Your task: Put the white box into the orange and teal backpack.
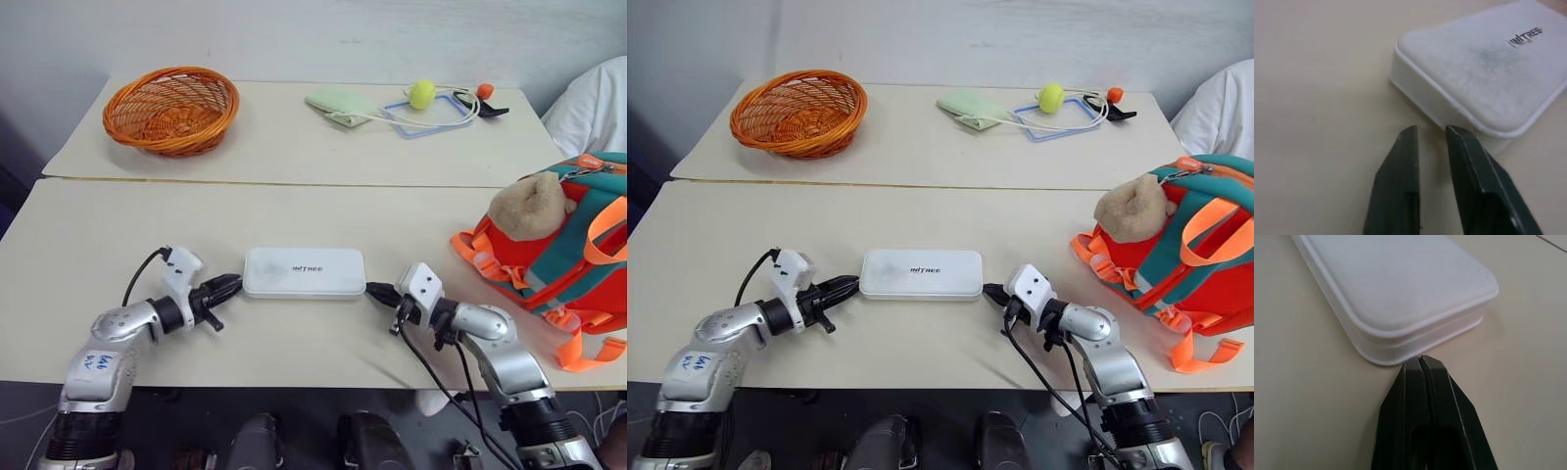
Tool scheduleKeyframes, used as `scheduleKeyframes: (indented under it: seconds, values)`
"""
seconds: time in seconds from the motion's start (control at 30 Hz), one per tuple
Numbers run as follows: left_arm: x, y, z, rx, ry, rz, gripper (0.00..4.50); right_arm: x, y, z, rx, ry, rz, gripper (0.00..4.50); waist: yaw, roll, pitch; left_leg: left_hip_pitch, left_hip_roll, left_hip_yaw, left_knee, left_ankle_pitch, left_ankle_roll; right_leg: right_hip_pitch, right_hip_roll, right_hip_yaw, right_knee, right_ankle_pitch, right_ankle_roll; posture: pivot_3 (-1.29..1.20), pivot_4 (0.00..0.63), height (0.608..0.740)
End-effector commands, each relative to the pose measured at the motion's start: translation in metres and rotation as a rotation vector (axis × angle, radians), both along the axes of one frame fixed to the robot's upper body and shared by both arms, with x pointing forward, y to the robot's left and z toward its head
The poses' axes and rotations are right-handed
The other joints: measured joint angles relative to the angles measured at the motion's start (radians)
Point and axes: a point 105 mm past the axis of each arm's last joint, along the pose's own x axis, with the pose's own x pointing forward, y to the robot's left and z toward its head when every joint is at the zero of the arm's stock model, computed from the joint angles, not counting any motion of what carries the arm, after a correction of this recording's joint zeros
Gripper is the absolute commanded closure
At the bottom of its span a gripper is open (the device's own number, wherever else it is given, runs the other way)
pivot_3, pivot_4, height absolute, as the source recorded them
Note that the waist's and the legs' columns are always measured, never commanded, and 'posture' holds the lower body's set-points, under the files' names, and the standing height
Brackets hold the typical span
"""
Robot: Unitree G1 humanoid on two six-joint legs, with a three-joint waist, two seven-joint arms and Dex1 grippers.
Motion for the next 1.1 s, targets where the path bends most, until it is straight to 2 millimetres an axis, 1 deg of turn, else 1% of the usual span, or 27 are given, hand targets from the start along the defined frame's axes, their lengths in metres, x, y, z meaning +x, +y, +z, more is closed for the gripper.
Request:
scheduleKeyframes:
  seconds: [0.03,0.1,0.17,0.27,0.3,0.37,0.4,0.47,0.5,0.6,0.7,0.8,0.9,1.0,1.1]
  values:
    - [-0.011,0.022,0.010,-0.236,0.314,0.010,2.42,-0.001,-0.004,0.011,-0.019,-0.021,-0.003,4.50,0.000,0.000,0.000,0.000,0.000,-0.001,0.000,0.000,0.000,0.000,0.000,-0.001,0.001,0.000,0.000,0.00,0.150,0.740]
    - [0.000,0.039,0.015,-0.284,0.383,0.067,1.73,0.001,-0.004,0.015,-0.031,-0.027,0.008,4.50,0.000,0.000,0.000,0.000,0.000,-0.001,0.000,0.000,-0.001,0.000,0.000,-0.001,0.001,0.000,0.000,0.00,0.150,0.740]
    - [0.011,0.048,0.023,-0.332,0.417,0.087,1.11,0.001,-0.003,0.017,-0.040,-0.030,0.020,4.50,0.000,0.000,0.000,0.000,-0.001,-0.001,0.001,0.001,-0.001,0.000,0.000,-0.002,0.001,0.000,0.000,0.00,0.150,0.740]
    - [0.030,0.042,0.036,-0.347,0.440,0.080,0.13,0.004,0.001,0.021,-0.038,-0.031,0.028,4.50,0.001,0.000,0.000,0.000,-0.001,-0.001,0.001,0.001,-0.001,0.000,0.000,-0.002,0.001,0.000,0.000,0.00,0.150,0.740]
    - [0.036,0.040,0.035,-0.331,0.467,0.090,0.03,0.005,0.003,0.021,-0.035,-0.032,0.031,4.50,0.002,0.000,0.000,-0.001,-0.001,-0.001,0.001,0.001,-0.001,-0.001,0.000,-0.002,0.001,0.000,0.000,0.00,0.150,0.740]
    - [0.039,0.034,0.030,-0.319,0.549,0.090,0.03,0.007,0.006,0.022,-0.033,-0.030,0.032,4.50,0.003,0.000,0.000,-0.002,-0.002,-0.001,0.003,0.001,-0.001,-0.001,0.000,-0.003,0.002,0.000,0.000,0.00,0.150,0.740]
    - [0.039,0.026,0.033,-0.367,0.595,0.053,0.03,0.007,0.007,0.021,-0.035,-0.032,0.035,4.50,0.003,0.000,0.000,-0.002,-0.002,-0.001,0.003,0.001,-0.001,-0.001,0.000,-0.003,0.002,0.000,0.000,0.00,0.150,0.740]
    - [0.043,0.014,0.033,-0.391,0.643,0.021,0.03,0.010,0.010,0.021,-0.035,-0.033,0.037,4.50,0.003,0.000,0.000,-0.002,-0.002,-0.001,0.004,0.001,0.000,-0.001,0.000,-0.002,0.006,0.000,0.000,0.00,0.150,0.740]
    - [0.045,0.008,0.030,-0.368,0.664,0.004,0.03,0.011,0.011,0.021,-0.040,-0.038,0.040,4.50,0.003,0.000,0.000,-0.003,-0.002,-0.001,0.005,0.001,0.000,-0.001,0.000,-0.002,0.007,0.000,0.000,0.00,0.150,0.740]
    - [0.052,-0.011,0.027,-0.377,0.694,-0.047,0.03,0.017,0.013,0.023,-0.049,-0.046,0.041,4.50,0.005,0.000,0.000,-0.004,-0.002,-0.001,0.010,0.001,0.000,-0.001,0.001,-0.002,0.008,0.000,0.000,0.00,0.150,0.740]
    - [0.051,-0.031,0.021,-0.358,0.754,-0.107,0.03,0.023,0.013,0.025,-0.059,-0.061,0.033,4.50,0.006,0.000,0.000,-0.004,-0.002,-0.001,0.012,0.001,0.001,-0.001,0.000,-0.002,0.008,0.000,0.000,0.00,0.150,0.740]
    - [0.051,-0.043,0.018,-0.359,0.786,-0.144,0.03,0.025,0.016,0.026,-0.061,-0.066,0.036,4.50,0.012,0.000,0.000,-0.004,-0.002,-0.001,0.012,0.000,0.001,-0.001,0.000,-0.002,0.008,0.000,0.000,0.00,0.150,0.740]
    - [0.052,-0.054,0.022,-0.395,0.800,-0.180,0.03,0.025,0.018,0.023,-0.074,-0.069,0.046,4.50,0.018,0.000,0.000,-0.004,-0.002,-0.001,0.012,0.000,0.001,-0.001,0.000,-0.002,0.008,0.000,0.000,0.00,0.150,0.740]
    - [0.053,-0.065,0.031,-0.440,0.807,-0.228,0.03,0.025,0.019,0.022,-0.071,-0.067,0.045,4.50,0.025,0.000,0.000,-0.004,-0.002,-0.001,0.013,0.000,0.002,-0.001,0.000,-0.001,0.008,0.000,0.000,0.00,0.150,0.740]
    - [0.050,-0.074,0.036,-0.452,0.815,-0.277,0.66,0.025,0.017,0.021,-0.066,-0.068,0.039,4.50,0.023,0.000,0.000,-0.005,-0.002,-0.001,0.014,0.000,0.002,-0.001,0.000,-0.002,0.008,0.000,0.000,0.00,0.150,0.740]
